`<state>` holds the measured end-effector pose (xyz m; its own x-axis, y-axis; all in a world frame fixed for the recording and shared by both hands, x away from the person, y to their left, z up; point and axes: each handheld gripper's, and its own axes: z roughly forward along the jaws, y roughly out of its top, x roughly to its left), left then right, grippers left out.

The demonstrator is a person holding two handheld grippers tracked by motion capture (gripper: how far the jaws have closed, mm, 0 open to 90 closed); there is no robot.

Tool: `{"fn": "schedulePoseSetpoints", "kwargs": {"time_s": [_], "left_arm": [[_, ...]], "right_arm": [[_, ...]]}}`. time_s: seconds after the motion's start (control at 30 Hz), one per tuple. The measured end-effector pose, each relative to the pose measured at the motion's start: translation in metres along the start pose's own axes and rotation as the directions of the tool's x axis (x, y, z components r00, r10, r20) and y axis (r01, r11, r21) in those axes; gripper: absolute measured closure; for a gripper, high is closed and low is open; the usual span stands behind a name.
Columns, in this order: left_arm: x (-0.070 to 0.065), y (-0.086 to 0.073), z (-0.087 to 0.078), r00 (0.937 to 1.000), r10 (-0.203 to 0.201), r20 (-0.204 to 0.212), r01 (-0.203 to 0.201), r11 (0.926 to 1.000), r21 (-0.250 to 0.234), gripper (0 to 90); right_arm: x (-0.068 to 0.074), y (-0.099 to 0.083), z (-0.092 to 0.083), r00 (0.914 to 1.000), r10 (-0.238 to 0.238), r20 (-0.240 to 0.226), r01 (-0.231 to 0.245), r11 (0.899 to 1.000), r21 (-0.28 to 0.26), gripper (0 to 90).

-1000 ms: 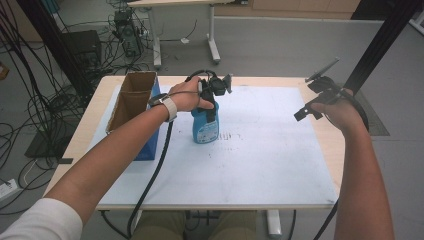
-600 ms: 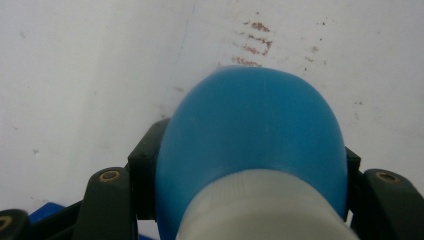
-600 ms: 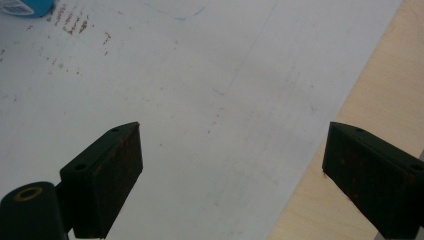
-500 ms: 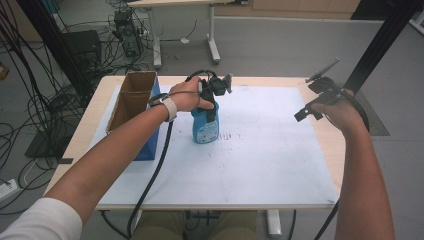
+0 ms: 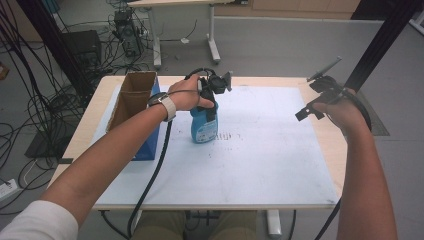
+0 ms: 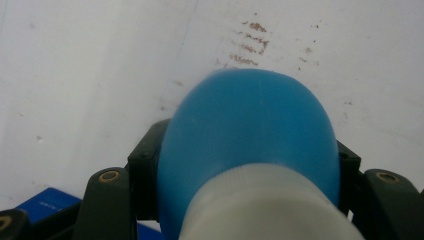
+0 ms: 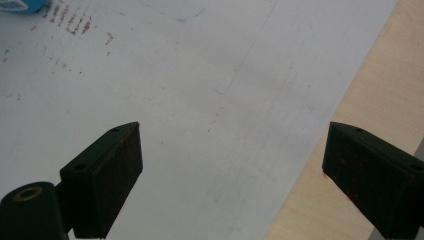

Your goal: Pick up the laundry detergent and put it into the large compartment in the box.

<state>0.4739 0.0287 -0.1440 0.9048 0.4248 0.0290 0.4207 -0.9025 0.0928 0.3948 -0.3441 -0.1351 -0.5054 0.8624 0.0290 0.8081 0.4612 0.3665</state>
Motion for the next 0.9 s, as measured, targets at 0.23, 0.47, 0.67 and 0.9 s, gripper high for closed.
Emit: {"fn": "schedulePoseSetpoints", "kwargs": {"time_s": [0.23, 0.47, 0.67, 0.9], "left_arm": [[-0.003, -0.003, -0.008, 0.9999, -0.015, -0.003, 0.015, 0.9999, 0.0, 38.0], [-0.007, -0.005, -0.018, 0.9983, -0.058, -0.002, 0.058, 0.9983, 0.0, 38.0], [-0.009, -0.01, -0.031, 0.994, -0.109, 0.0, 0.109, 0.994, -0.01, 37.9], [-0.011, -0.014, -0.043, 0.9899, -0.142, -0.007, 0.142, 0.9899, -0.006, 37.9]], "right_arm": [[0.002, -0.002, -0.003, 1.0, -0.002, 0.003, 0.002, 1.0, -0.004, 9.0], [0.004, -0.003, -0.006, 1.0, -0.005, 0.004, 0.005, 1.0, -0.009, 9.0], [0.005, -0.005, -0.007, 1.0, -0.004, 0.006, 0.004, 1.0, -0.01, 9.0], [0.007, -0.007, -0.009, 1.0, -0.004, 0.007, 0.004, 1.0, -0.014, 9.0]]}}
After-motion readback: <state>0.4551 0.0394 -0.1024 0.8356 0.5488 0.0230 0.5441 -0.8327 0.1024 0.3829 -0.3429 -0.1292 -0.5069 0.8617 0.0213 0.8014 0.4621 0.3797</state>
